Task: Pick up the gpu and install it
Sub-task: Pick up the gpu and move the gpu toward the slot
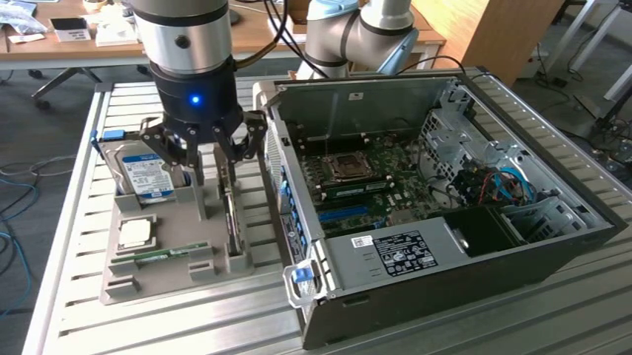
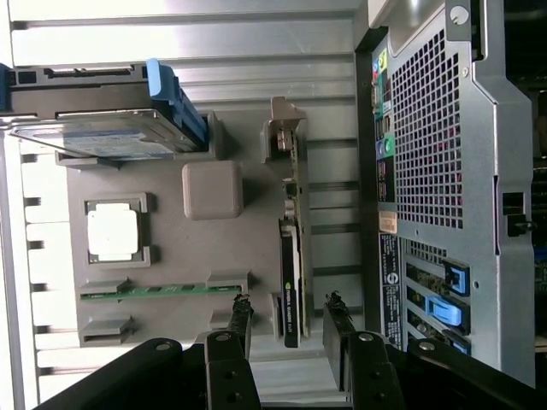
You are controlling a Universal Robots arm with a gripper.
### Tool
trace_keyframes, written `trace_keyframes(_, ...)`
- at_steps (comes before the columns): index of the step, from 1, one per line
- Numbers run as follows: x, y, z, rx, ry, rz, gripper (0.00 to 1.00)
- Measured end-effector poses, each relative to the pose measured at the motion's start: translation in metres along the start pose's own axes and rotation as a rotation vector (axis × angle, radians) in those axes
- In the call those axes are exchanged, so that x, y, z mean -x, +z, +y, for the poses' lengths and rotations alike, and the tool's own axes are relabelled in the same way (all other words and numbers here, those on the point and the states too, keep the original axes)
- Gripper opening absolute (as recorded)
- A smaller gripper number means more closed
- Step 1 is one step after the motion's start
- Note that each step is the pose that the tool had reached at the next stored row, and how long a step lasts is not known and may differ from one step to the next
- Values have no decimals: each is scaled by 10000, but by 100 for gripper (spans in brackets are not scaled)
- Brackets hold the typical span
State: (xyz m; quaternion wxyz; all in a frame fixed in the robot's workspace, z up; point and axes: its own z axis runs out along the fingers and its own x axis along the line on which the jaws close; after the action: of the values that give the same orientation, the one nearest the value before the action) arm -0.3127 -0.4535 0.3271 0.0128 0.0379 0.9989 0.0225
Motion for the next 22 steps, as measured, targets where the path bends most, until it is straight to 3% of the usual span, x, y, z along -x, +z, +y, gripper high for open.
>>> trace_keyframes(22,-1,53,-2,-2,0,3,47)
